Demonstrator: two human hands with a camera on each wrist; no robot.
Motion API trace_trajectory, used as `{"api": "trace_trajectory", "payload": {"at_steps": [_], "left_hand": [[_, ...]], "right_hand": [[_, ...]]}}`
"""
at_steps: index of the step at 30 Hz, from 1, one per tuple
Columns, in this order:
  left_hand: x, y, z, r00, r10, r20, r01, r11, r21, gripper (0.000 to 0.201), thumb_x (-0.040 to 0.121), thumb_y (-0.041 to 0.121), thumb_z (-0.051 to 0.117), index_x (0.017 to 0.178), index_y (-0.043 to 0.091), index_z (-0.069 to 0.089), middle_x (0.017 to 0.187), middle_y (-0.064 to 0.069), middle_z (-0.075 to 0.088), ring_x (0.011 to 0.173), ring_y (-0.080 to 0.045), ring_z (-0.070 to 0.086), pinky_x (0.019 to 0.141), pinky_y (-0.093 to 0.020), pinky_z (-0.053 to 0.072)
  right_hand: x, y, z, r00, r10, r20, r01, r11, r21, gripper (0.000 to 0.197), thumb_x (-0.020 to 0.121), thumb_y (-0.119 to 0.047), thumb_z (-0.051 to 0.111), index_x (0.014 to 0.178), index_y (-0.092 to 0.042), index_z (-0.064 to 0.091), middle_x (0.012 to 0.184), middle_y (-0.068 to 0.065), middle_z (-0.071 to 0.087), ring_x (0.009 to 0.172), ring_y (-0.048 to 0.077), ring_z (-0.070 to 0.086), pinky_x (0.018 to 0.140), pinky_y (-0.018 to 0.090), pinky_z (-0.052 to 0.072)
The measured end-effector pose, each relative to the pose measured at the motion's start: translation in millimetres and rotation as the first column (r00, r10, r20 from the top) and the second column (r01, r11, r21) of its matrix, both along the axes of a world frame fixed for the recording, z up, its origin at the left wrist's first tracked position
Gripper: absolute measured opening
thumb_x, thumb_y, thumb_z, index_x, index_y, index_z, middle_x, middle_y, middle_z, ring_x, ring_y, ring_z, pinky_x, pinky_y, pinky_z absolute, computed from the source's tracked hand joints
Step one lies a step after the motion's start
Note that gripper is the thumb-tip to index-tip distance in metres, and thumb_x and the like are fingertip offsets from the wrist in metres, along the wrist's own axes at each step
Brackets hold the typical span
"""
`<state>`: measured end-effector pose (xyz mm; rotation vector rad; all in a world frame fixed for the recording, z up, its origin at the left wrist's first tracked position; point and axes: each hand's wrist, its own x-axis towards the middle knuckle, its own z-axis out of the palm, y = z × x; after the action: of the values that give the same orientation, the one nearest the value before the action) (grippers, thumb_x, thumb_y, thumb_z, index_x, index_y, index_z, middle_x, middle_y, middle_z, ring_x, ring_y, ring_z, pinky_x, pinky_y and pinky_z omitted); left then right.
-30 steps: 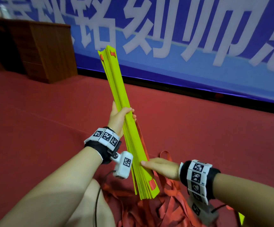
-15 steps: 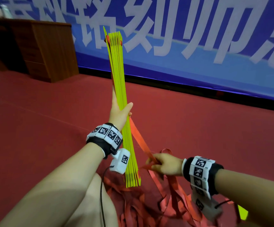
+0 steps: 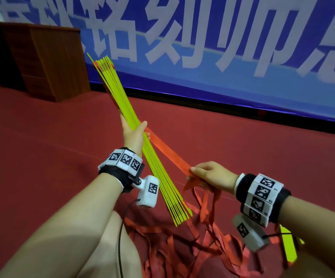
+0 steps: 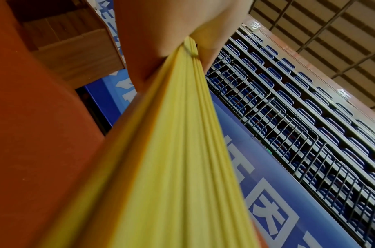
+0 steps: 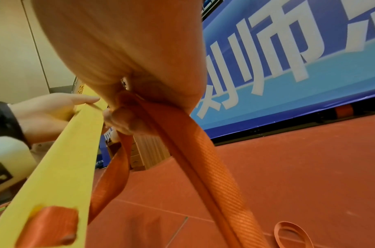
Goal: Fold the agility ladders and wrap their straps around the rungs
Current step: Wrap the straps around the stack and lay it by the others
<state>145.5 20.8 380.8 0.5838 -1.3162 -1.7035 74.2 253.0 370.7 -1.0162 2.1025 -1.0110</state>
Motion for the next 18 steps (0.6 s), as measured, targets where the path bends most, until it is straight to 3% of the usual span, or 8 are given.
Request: {"api": "trace_trajectory", "payload": {"at_steps": [3,6,10,14,16,18], "left_hand": [[-2,6,1,1.000,0.026,0.003,-0.026,0.999,-0.024,0.082,0.092,0.004,0.058,0.155,0.033,0.013,0.135,-0.032,0.049,0.062,-0.015,0.056,0.055,-0.025,0.051],[-2,6,-1,0.998,0.048,0.029,-0.044,0.992,-0.119,0.078,0.092,0.006,0.057,0.154,0.035,0.018,0.138,-0.022,0.050,0.059,-0.011,0.056,0.054,-0.022,0.051],[-1,5,-5,0.998,0.021,0.057,-0.009,0.981,-0.195,0.077,0.093,0.008,0.057,0.153,0.036,0.017,0.138,-0.021,0.050,0.058,-0.009,0.057,0.054,-0.022,0.052],[-2,4,-6,0.999,0.016,0.049,-0.008,0.985,-0.174,0.077,0.094,0.008,0.056,0.154,0.034,0.016,0.137,-0.031,0.047,0.055,-0.009,0.056,0.051,-0.022,0.050],[-3,2,-6,0.999,0.020,0.046,-0.013,0.989,-0.148,0.076,0.094,0.008,0.056,0.154,0.031,0.016,0.136,-0.032,0.047,0.057,-0.011,0.055,0.050,-0.021,0.050],[-2,0,-6,0.999,0.027,0.045,-0.021,0.991,-0.135,0.076,0.094,0.008,0.056,0.154,0.032,0.016,0.136,-0.031,0.047,0.058,-0.012,0.055,0.050,-0.021,0.050]], "right_hand": [[-8,4,0,0.994,-0.022,-0.110,0.025,0.999,0.030,0.033,0.102,-0.017,0.043,0.078,-0.016,0.065,0.061,-0.001,0.061,0.039,0.004,0.045,0.044,0.020,0.040],[-13,9,-1,0.978,-0.012,-0.210,0.027,0.997,0.068,0.028,0.098,-0.010,0.045,0.078,-0.019,0.062,0.060,-0.004,0.058,0.046,0.010,0.050,0.050,0.025,0.043],[-17,19,-2,0.940,0.101,-0.326,-0.046,0.984,0.174,0.013,0.087,-0.011,0.058,0.091,-0.024,0.060,0.084,-0.004,0.065,0.077,0.016,0.062,0.075,0.030,0.051],[-24,27,-4,0.878,0.212,-0.430,-0.071,0.945,0.321,0.021,0.085,-0.024,0.069,0.106,-0.025,0.062,0.073,-0.013,0.052,0.064,0.002,0.049,0.059,0.012,0.036],[-27,29,-2,0.837,0.237,-0.493,-0.048,0.930,0.366,0.012,0.085,-0.024,0.069,0.092,-0.025,0.059,0.071,-0.013,0.049,0.061,0.001,0.045,0.054,0.011,0.032],[-28,30,-5,0.833,0.237,-0.499,-0.035,0.924,0.381,0.018,0.086,-0.019,0.066,0.079,-0.023,0.050,0.072,-0.006,0.055,0.062,0.007,0.055,0.051,0.012,0.036]]}}
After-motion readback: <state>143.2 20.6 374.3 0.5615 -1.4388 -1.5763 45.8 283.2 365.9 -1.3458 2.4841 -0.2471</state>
